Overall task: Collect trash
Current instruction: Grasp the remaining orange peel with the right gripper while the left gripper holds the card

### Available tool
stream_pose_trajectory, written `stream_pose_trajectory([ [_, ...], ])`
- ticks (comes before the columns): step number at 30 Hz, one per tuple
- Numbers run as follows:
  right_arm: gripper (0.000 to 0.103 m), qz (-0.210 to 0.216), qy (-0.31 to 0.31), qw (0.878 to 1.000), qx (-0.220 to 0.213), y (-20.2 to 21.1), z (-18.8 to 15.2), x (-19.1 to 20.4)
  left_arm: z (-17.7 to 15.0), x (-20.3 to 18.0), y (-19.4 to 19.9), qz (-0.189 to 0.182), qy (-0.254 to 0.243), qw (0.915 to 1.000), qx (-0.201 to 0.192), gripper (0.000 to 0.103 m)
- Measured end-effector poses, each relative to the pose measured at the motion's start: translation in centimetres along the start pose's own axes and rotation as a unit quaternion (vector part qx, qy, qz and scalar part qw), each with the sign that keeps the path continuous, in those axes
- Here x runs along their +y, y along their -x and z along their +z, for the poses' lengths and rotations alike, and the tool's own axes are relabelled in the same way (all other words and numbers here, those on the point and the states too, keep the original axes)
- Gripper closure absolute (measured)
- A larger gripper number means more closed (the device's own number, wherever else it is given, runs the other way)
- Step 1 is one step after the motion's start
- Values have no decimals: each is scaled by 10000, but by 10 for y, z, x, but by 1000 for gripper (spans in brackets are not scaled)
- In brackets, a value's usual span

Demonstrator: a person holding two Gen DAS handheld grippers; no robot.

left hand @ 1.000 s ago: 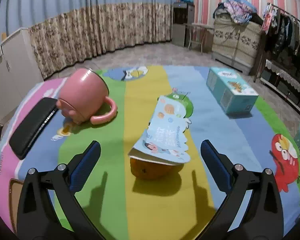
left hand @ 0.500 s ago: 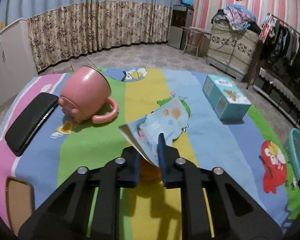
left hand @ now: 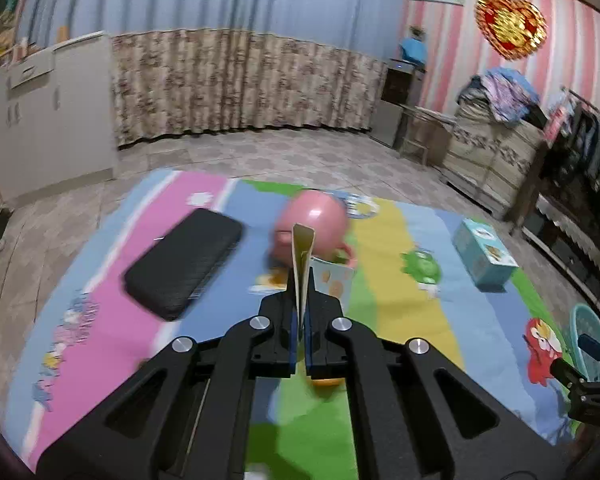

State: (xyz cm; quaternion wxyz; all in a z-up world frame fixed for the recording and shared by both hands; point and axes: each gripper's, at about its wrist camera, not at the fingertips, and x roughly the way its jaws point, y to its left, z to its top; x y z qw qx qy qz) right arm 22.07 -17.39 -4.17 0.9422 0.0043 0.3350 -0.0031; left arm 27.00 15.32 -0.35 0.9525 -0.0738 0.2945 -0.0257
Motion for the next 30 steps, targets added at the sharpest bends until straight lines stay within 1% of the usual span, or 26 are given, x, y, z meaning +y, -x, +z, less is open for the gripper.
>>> stream_pose_trajectory([
  [5, 5, 266, 401, 9988, 30, -11, 10, 56, -5, 48, 7, 167, 304, 9994, -18, 103],
  [6, 5, 345, 517, 9981, 49, -15, 12, 72, -6, 56, 8, 212, 344, 9992, -15, 103],
  [9, 5, 524, 753, 9957, 125, -27, 15, 107, -12, 75, 8, 336, 425, 9985, 11, 103],
  [12, 5, 682, 929, 9930, 237, -40, 18, 134, -20, 89, 7, 348, 509, 9981, 76, 103],
  [17, 5, 927, 1003, 9893, 508, -64, 23, 168, -28, 108, 5, 435, 557, 9974, 145, 102],
  [23, 6, 960, 972, 9880, 727, -87, 27, 183, -30, 117, 4, 420, 646, 9969, 152, 102],
  [24, 9, 981, 948, 9876, 774, -91, 28, 184, -31, 117, 4, 416, 649, 9969, 151, 102],
  [25, 19, 998, 939, 9873, 805, -93, 29, 185, -31, 118, 5, 408, 666, 9968, 150, 102],
  [26, 22, 1091, 939, 9858, 869, -96, 30, 187, -31, 118, 5, 403, 679, 9968, 149, 102],
  [28, 34, 1231, 954, 9834, 934, -100, 29, 191, -30, 117, 4, 416, 683, 9967, 158, 102],
  [29, 37, 1281, 997, 9823, 939, -99, 28, 193, -30, 118, 4, 419, 675, 9967, 157, 102],
  [30, 45, 1328, 1068, 9810, 925, -98, 28, 196, -30, 118, 4, 415, 673, 9968, 151, 102],
])
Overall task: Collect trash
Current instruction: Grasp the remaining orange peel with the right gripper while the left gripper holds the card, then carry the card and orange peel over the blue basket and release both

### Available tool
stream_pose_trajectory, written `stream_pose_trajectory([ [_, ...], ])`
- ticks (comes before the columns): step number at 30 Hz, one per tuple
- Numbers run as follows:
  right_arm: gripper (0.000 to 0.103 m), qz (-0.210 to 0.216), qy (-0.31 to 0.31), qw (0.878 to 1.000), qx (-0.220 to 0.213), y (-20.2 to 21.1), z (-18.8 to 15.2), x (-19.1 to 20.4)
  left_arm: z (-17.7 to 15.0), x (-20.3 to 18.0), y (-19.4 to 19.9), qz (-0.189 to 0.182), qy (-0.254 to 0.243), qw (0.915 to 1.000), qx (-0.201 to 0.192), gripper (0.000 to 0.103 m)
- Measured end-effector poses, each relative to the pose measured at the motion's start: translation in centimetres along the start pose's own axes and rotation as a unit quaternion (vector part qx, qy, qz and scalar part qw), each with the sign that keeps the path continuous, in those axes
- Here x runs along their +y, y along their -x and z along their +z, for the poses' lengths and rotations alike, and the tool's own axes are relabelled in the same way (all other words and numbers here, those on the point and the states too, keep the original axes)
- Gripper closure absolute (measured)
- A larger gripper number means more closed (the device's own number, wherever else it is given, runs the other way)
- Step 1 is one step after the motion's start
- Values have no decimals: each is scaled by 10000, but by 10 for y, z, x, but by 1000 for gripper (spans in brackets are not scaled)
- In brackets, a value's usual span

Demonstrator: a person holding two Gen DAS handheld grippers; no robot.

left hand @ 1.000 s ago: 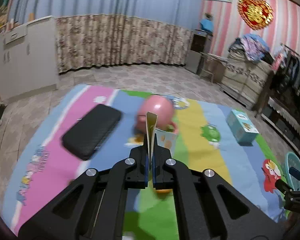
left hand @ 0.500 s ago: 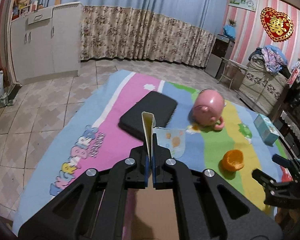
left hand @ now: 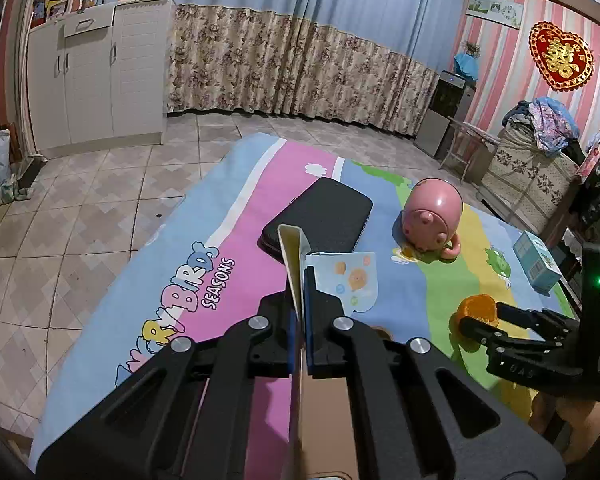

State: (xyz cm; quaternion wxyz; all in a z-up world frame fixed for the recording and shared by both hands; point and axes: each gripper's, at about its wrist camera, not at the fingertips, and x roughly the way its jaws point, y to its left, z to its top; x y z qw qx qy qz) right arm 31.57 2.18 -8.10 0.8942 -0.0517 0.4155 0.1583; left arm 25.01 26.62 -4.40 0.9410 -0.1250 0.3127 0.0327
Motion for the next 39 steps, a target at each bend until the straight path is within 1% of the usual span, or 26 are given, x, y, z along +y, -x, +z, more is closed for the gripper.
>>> stream_pose_trajectory([
  [1, 52, 24, 50, 10000, -14, 1, 0, 2, 0, 0, 0, 5, -7, 10000, -1, 102],
  [3, 59, 39, 114, 9999, -59, 5, -1, 6, 0, 0, 1, 18, -18, 10000, -8, 102],
  [6, 63, -19, 178, 9997, -160, 16, -4, 5, 1, -2, 5, 36, -39, 10000, -47, 102],
  [8, 63, -69, 183, 9995, -236, 22, -5, 2, 3, -7, 10, 48, -73, 9999, -109, 103],
  [13, 63, -119, 33, 9987, -494, 54, -10, -16, 11, -30, 27, 14, -174, 9995, -267, 103],
  [16, 63, -234, -61, 9974, -674, 80, -16, -34, 17, -47, 39, -102, -290, 9988, -387, 103],
  [19, 63, -351, -218, 9958, -817, 104, -22, -55, 21, -74, 54, -302, -434, 9974, -498, 103],
  [23, 63, -675, -438, 9915, -1026, 143, -39, -91, 20, -113, 69, -570, -662, 9944, -590, 103],
  [26, 63, -934, -724, 9863, -1147, 173, -56, -127, 15, -147, 76, -809, -798, 9918, -588, 103],
  [30, 63, -1397, -1146, 9750, -1296, 214, -85, -181, 1, -194, 83, -1188, -961, 9870, -501, 103],
  [32, 63, -1609, -1375, 9674, -1391, 232, -102, -205, -6, -215, 85, -1349, -1046, 9842, -463, 103],
  [36, 63, -2114, -1795, 9485, -1531, 265, -137, -255, -22, -263, 89, -1684, -1252, 9771, -368, 103],
  [39, 63, -2301, -2095, 9367, -1604, 276, -159, -282, -33, -293, 93, -1884, -1405, 9715, -311, 103],
])
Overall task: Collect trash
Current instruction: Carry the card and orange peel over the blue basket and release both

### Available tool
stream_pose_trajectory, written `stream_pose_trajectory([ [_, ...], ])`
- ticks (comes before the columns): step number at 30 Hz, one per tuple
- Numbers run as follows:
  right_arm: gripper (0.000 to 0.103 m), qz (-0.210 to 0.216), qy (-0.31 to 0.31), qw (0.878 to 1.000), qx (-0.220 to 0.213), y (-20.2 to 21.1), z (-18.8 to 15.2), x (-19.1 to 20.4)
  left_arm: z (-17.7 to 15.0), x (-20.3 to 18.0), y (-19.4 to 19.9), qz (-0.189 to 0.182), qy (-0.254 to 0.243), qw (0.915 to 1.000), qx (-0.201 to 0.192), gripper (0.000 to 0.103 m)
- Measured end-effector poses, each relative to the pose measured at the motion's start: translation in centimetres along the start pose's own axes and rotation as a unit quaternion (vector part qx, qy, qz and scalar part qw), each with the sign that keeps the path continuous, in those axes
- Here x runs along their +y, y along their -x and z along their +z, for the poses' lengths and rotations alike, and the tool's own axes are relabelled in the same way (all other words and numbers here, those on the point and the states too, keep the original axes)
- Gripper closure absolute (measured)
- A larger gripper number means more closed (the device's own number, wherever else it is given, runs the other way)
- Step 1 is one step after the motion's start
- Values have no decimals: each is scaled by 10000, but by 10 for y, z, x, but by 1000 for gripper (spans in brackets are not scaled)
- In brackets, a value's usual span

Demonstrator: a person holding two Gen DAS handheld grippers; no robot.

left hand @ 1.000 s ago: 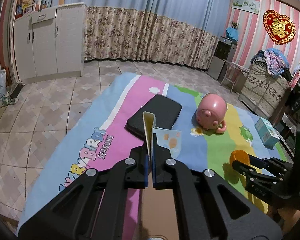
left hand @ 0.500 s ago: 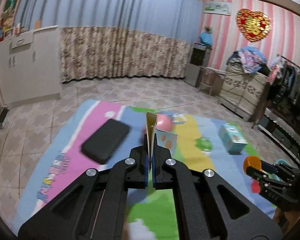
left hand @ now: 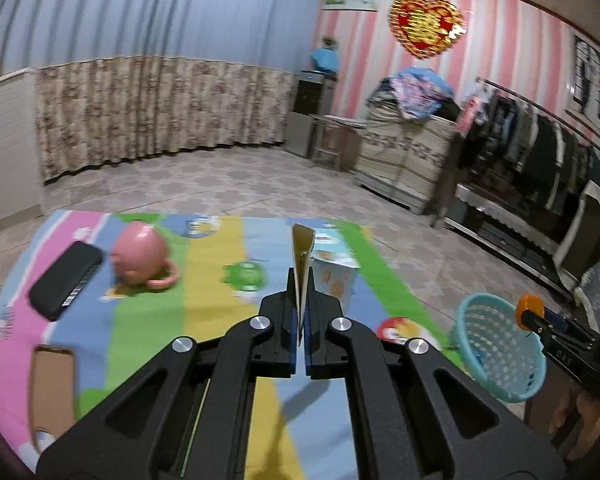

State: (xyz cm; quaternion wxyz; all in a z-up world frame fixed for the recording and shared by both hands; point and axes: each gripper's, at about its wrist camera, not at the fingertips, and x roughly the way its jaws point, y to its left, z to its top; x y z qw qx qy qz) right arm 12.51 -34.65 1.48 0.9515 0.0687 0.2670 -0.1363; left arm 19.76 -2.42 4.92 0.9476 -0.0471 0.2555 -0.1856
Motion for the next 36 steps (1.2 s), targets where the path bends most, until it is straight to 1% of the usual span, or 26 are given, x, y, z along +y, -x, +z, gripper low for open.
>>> stream_pose_trajectory([
  [4, 63, -274, -299, 9992, -18, -6, -8, -36, -4, -41, -11, -222, -247, 9994, 80, 103],
  [7, 63, -505, -407, 9979, -20, -10, -15, -54, -7, -66, -18, -405, -335, 9985, 126, 103],
  [11, 63, -659, -505, 9965, -100, -4, -19, -71, -12, -98, -30, -624, -453, 9967, 236, 103],
  [15, 63, -606, -791, 9948, -208, 1, -19, -89, -17, -121, -43, -817, -586, 9944, 319, 103],
  [20, 63, -733, -813, 9938, -199, 0, -24, -97, -25, -146, -52, -1004, -730, 9914, 412, 103],
  [24, 63, -708, -1092, 9912, -258, 5, -26, -111, -31, -167, -61, -1128, -861, 9888, 470, 103],
  [27, 63, -752, -1204, 9894, -296, 6, -27, -119, -37, -185, -73, -1252, -999, 9853, 592, 103],
  [29, 63, -731, -1266, 9889, -281, 3, -27, -122, -43, -200, -85, -1263, -1170, 9825, 716, 103],
  [33, 63, -706, -1352, 9881, -174, -5, -32, -130, -50, -226, -107, -1363, -1388, 9768, 896, 103],
  [36, 63, -690, -1453, 9869, -107, -11, -35, -137, -56, -245, -114, -1411, -1549, 9730, 968, 103],
])
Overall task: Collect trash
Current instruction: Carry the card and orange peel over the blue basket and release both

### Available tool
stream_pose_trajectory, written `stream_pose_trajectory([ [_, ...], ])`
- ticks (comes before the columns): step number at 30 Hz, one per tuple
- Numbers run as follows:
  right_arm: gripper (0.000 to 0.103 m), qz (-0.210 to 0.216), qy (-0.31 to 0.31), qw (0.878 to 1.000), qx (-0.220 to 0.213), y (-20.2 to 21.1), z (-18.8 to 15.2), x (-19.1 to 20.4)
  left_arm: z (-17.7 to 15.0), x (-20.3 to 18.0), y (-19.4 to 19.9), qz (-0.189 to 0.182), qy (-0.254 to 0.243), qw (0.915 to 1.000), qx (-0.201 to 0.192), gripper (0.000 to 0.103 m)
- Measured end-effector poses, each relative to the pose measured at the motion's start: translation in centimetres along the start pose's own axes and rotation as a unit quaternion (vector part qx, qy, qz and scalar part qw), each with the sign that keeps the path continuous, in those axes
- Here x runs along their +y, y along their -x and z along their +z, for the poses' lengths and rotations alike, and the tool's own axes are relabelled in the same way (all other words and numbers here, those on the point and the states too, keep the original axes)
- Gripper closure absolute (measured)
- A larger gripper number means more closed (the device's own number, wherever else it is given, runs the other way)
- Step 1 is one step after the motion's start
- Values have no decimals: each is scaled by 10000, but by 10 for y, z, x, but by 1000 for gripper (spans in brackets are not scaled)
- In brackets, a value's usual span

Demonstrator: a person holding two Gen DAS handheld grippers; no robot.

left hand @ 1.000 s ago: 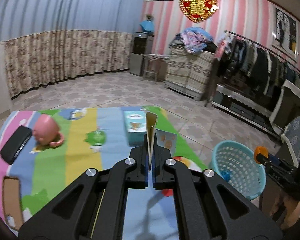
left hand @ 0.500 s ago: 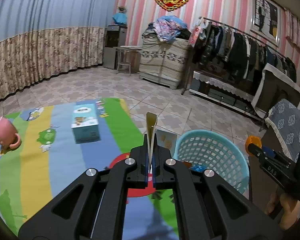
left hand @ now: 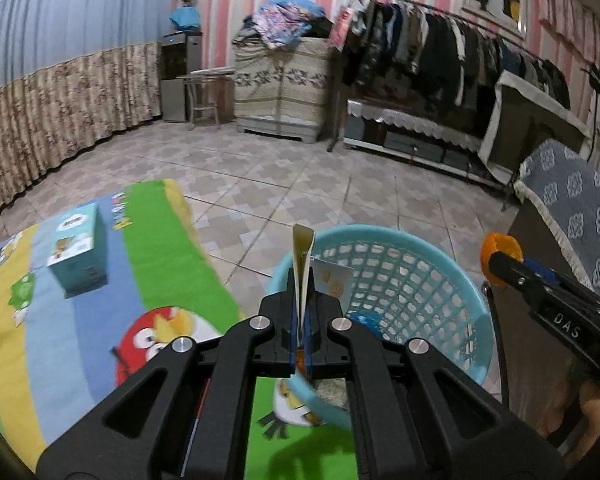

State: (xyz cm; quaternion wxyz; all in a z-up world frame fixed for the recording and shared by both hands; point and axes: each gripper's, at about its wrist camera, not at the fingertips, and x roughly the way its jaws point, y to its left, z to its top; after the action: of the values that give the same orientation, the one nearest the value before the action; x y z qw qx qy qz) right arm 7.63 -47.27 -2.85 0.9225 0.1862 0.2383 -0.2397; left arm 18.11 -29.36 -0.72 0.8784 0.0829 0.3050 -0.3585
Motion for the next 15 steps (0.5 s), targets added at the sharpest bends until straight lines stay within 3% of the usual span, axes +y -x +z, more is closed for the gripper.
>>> stream_pose_trajectory([
  [3, 63, -1, -123, 9999, 93, -8, -2, -8, 0, -11, -8, 47, -118, 9999, 31, 95],
  [4, 63, -2, -149, 9998, 113, -11, -2, -11, 0, -13, -10, 110, -143, 9998, 44, 76],
  [5, 63, -5, -168, 9998, 140, -14, -2, -12, 0, -14, -11, 186, -142, 9997, 28, 50],
  [6, 63, -15, -165, 9997, 157, -15, -3, -13, 0, -13, -10, 311, -123, 9994, -38, 42],
  [15, 63, 1, 58, 9994, 355, -32, -6, -1, 1, 26, 22, 1019, 184, 9941, -323, 14],
])
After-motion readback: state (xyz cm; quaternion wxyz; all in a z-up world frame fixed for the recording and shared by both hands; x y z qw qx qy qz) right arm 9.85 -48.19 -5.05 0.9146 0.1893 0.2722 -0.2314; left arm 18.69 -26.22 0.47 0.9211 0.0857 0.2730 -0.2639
